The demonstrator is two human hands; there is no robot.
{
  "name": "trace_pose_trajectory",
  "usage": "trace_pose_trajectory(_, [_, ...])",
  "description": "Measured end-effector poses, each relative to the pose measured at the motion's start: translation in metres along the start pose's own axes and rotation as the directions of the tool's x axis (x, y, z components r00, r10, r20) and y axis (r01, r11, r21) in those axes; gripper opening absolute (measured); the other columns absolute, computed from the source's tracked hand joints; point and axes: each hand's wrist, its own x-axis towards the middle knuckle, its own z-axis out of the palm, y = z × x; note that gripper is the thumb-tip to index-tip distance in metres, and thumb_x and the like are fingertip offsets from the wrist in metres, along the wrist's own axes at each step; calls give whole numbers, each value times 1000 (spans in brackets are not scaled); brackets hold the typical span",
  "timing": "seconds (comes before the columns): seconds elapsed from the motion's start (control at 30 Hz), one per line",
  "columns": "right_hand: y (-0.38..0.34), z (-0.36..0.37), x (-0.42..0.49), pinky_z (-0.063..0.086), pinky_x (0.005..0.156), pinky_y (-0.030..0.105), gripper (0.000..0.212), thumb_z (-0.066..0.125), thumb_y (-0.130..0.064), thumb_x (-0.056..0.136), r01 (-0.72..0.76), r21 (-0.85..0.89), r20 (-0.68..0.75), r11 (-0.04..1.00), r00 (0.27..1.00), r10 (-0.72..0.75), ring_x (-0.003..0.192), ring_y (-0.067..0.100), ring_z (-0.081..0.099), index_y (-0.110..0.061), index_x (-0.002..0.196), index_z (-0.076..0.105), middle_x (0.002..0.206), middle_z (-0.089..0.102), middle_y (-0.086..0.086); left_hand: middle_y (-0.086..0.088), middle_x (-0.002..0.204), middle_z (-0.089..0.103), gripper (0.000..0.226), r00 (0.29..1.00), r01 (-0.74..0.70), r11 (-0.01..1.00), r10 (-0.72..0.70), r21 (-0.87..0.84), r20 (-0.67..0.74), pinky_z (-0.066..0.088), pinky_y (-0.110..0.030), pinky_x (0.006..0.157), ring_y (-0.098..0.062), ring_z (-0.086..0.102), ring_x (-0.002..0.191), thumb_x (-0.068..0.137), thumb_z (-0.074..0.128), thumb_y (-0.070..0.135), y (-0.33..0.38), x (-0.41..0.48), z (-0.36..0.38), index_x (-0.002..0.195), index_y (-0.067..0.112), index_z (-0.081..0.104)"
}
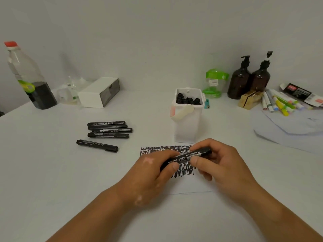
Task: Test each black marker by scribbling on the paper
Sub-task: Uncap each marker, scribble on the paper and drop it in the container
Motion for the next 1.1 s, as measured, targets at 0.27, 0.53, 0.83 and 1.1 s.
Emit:
trace_pose_trajectory(0.27, [1, 13, -2, 43, 47, 31, 24, 79, -38, 72, -70, 144, 82, 987, 995, 58, 55, 23, 51, -22, 89, 74, 65, 58, 26, 26, 81, 58, 23, 996, -92, 995, 91, 31, 9, 40, -18, 65, 4, 55, 72, 105, 41, 38, 10, -2, 7, 104, 23, 58])
trace_pose_trajectory(0.53, [1, 13, -3, 45, 47, 27, 23, 77, -35, 76, -81, 188, 155, 979, 987, 52, 54, 18, 54, -16, 85, 68, 64, 67, 4, 14, 86, 71, 28, 996, -84, 996, 84, 1, 24, 45, -21, 64, -3, 59, 65, 105, 41, 39, 19, -2, 11, 98, 18, 58])
trace_pose_trajectory(0.83, [-1, 10, -1, 41, 47, 28, 23, 77, -35, 68, -44, 127, 73, 991, 997, 34, 51, 20, 49, -16, 76, 67, 56, 56, 6, 18, 56, 44, 24, 998, -60, 997, 61, 57, -29, 26, -13, 53, -1, 41, 49, 101, 48, 46, 18, -2, 18, 103, 24, 59])
trace_pose_trajectory(1.1, [-3, -21, 8, 27, 43, 29, 5, 64, -18, 72, -38, 341, -260, 939, 956, 134, 46, 18, 34, -16, 67, 63, 50, 41, 6, 21, 84, 46, 53, 990, 96, 974, -71, 206, -125, 33, -7, 72, 4, 47, 79, 79, 72, 58, -7, -2, 14, 126, 36, 58])
